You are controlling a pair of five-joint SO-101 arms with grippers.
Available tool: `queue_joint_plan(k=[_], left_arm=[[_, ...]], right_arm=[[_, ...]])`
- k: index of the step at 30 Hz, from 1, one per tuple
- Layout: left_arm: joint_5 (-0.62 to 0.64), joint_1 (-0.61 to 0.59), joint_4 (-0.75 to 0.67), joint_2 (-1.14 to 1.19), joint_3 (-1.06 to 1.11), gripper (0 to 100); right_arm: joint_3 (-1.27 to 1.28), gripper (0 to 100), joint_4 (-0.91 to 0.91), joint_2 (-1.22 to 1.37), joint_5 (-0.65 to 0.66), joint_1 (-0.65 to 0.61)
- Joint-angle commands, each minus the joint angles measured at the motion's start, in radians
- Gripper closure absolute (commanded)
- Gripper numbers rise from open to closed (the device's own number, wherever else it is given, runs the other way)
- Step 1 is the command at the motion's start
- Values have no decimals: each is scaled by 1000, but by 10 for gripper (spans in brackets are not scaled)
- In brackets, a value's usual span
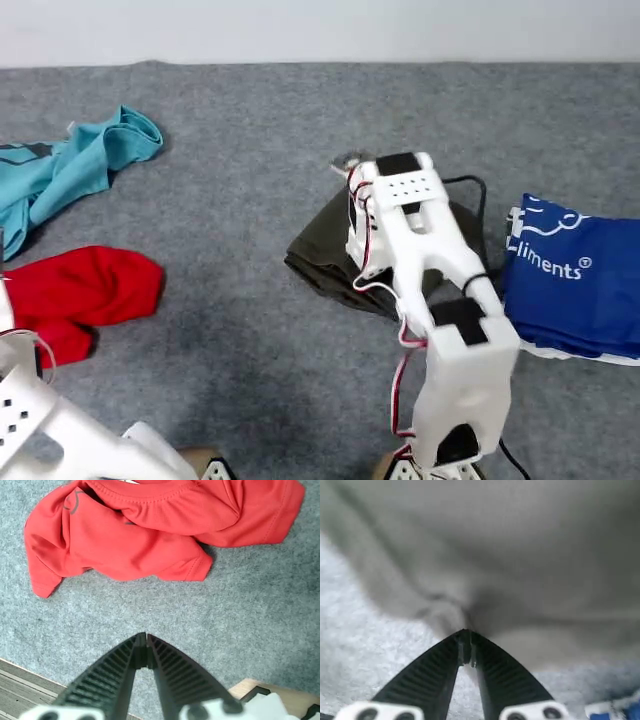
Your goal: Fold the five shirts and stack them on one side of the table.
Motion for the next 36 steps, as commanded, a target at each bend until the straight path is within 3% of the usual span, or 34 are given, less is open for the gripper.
queue_joint_plan(k=[1,10,21,30,36], left_arm=[[-5,-6,21,-21,-5,994],[-3,-5,21,-21,19,994],[-3,0,21,-21,67,994],[-3,0,21,-21,65,994],[-5,0,21,-21,62,994]], right_arm=[[-44,989,22,62,-11,2],[-49,989,176,-1,-3,-1],[-57,989,84,-312,-20,7],[-58,968,-163,-208,-394,70],[-58,755,-202,-165,-853,68]])
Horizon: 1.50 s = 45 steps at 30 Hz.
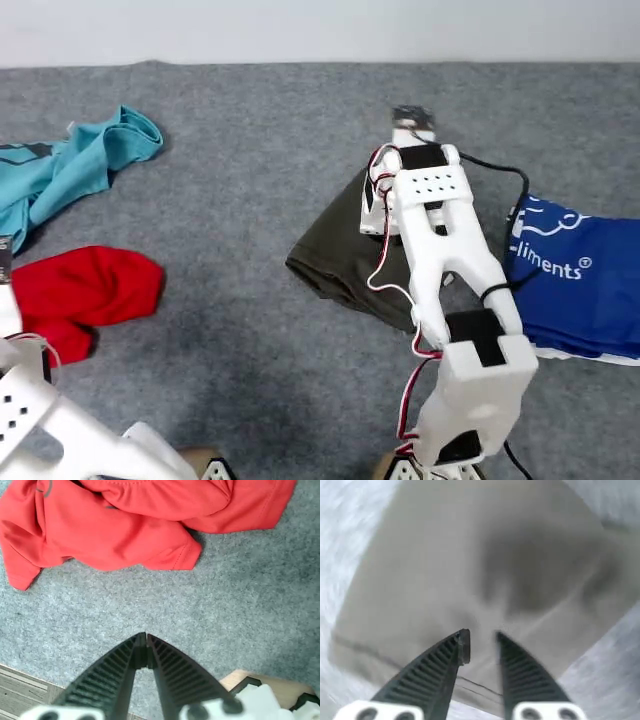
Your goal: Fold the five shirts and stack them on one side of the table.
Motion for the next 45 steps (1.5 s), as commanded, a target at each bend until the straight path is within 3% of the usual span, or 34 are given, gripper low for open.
queue_joint_plan(k=[1,5,21,36,39,45], left_arm=[[-5,0,21,-20,-21,994],[-5,2,21,-20,-54,994],[-6,2,21,-20,-65,994],[-6,2,21,-20,-65,994],[-6,2,21,-20,-64,994],[-6,2,21,-20,-62,994]], right_arm=[[-60,704,-12,-10,-264,7],[-60,562,-13,-8,-316,5],[-60,558,-148,101,-339,77],[-63,563,-205,325,-316,44],[-83,636,-185,331,-315,44],[-97,930,-179,338,-311,45]])
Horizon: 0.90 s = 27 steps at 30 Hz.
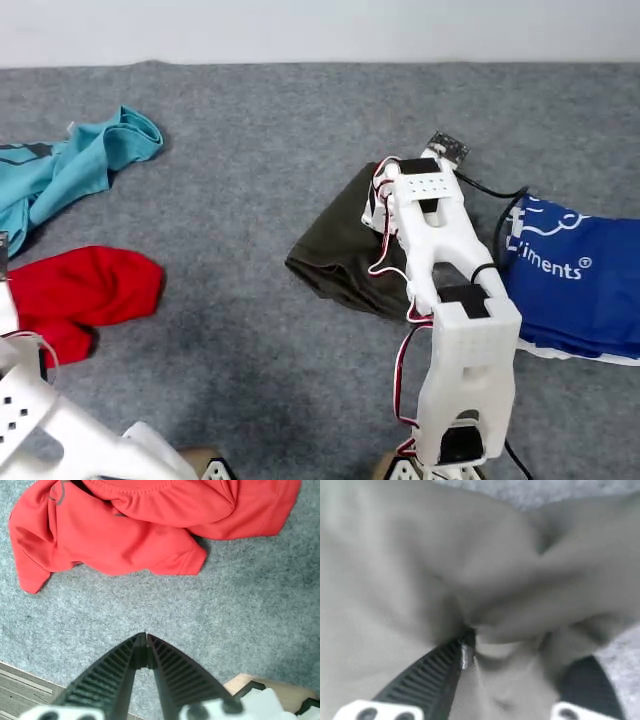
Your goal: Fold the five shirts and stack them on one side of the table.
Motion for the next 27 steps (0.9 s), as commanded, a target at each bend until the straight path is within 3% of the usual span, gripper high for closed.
queue_joint_plan(k=[1,7,21,27], left_arm=[[-6,2,21,-20,-28,994],[-6,2,21,-20,-28,994],[-8,2,21,-20,-28,994],[-8,2,21,-20,-28,994]], right_arm=[[-25,967,-5,38,9,-2],[-26,990,5,22,18,27],[-26,989,255,-348,603,85],[-26,989,314,-558,743,122]])
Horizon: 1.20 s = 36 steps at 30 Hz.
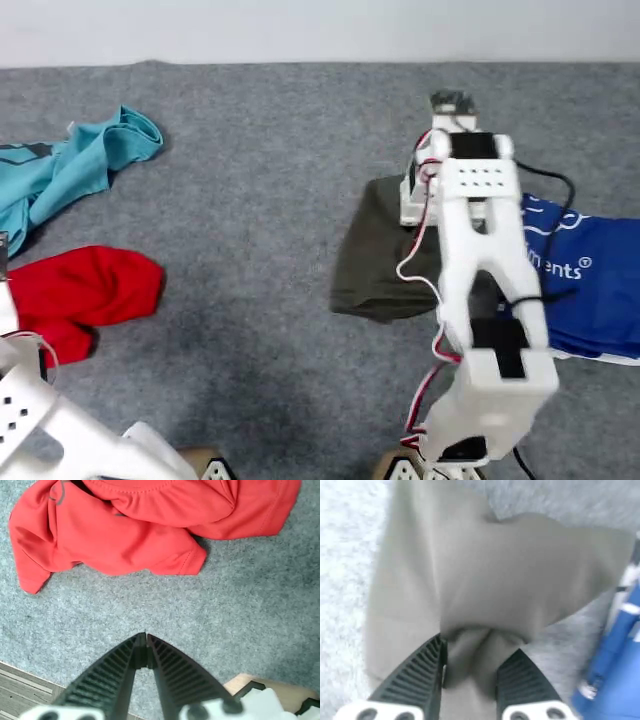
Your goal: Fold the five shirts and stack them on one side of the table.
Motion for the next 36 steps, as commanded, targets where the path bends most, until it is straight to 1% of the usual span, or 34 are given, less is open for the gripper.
queue_joint_plan(k=[1,5,12,17,24,31,36], left_arm=[[-8,2,21,-20,-28,994],[-8,2,21,-20,-28,994],[-8,2,21,-20,-27,994],[-8,2,21,-20,-27,994],[-5,0,21,-20,-27,994],[-3,-2,21,-20,-27,994],[-3,-2,21,-20,-27,994]], right_arm=[[-25,989,31,-183,74,21],[-25,989,65,-306,107,47],[-21,989,64,-460,207,193],[-17,989,53,-440,292,315],[-25,989,53,-344,367,403],[-26,989,65,-363,374,426],[-26,989,140,-456,374,386]])
